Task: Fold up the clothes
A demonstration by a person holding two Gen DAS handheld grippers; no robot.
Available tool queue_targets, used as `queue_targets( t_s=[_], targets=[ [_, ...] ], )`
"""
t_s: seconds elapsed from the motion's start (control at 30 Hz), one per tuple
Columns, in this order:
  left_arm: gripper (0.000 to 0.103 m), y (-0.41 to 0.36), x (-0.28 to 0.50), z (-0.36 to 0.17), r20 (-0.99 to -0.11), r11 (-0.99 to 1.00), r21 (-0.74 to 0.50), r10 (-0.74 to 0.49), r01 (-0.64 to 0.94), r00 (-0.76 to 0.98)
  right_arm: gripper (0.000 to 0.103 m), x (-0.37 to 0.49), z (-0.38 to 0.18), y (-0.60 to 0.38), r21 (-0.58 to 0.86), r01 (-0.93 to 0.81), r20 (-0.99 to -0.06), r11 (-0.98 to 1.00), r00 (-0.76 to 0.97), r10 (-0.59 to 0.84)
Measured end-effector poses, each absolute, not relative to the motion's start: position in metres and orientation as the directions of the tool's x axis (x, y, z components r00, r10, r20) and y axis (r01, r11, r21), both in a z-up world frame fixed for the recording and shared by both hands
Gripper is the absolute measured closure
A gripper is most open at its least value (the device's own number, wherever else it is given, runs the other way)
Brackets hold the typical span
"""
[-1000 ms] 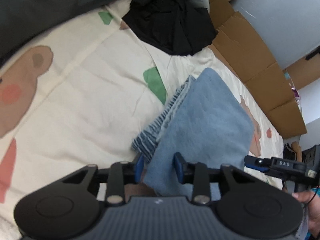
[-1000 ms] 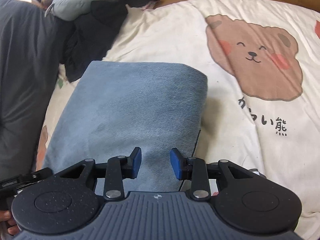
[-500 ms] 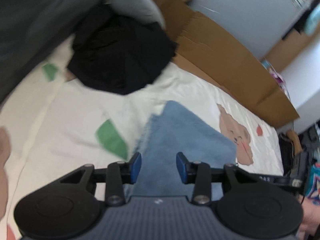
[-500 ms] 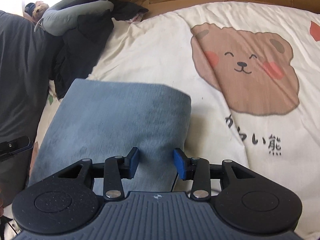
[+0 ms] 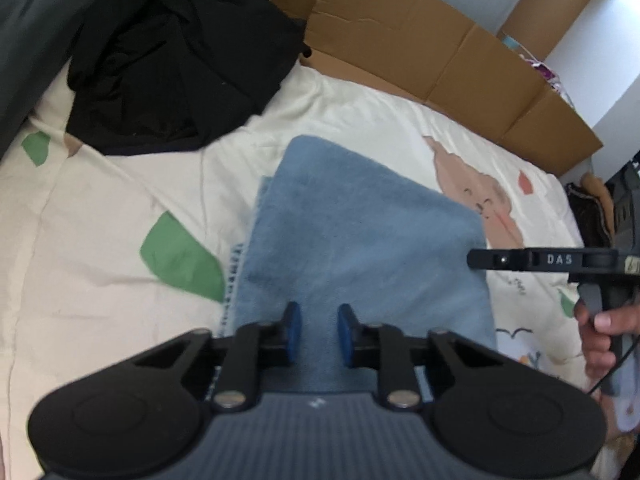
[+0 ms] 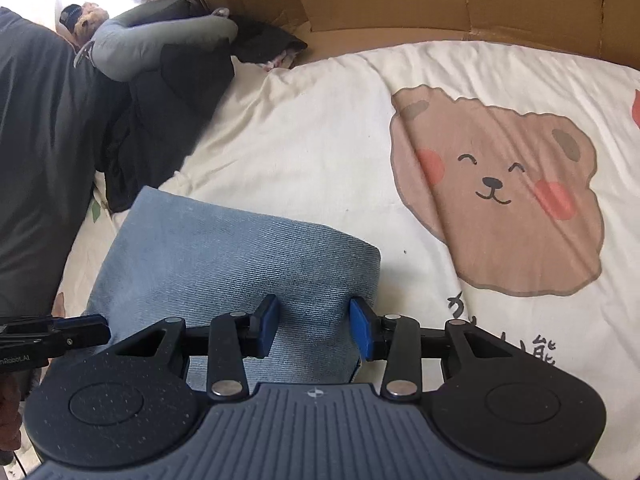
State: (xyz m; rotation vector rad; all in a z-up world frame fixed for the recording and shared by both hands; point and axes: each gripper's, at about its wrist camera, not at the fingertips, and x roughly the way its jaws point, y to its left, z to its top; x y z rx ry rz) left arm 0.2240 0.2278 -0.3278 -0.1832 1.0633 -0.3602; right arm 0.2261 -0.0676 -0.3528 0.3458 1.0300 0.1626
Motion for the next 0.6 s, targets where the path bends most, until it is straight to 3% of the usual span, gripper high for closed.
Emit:
queue_targets(
  t_s=[0.1, 0.33, 0.6],
  targets=[
    [0.085, 0.231, 0.222, -0.33, -0.822, 0.929, -0.308, -0.369, 0.207, 0.434, 0.062, 0.233, -0.356, -0.064, 0.343, 0.022, -0.817, 0.939, 0.5, 0.287],
    [0.1, 0.241, 0.218, -0.331, -0.838, 0.938, -0.281, -0.344, 0.204, 0.424, 0.064, 0.228, -0.347, -0.062, 0.321, 0.006, -0.799, 0.947, 0.538, 0.268],
    [0.1, 0.244, 0.212, -0.332, -0.834, 0.937, -0.284, -0.347, 0.205, 0.428, 0.066, 0.234, -0.35, -0.056, 0.293, -0.011, -0.797, 0.956, 0.55, 0.251]
  ],
)
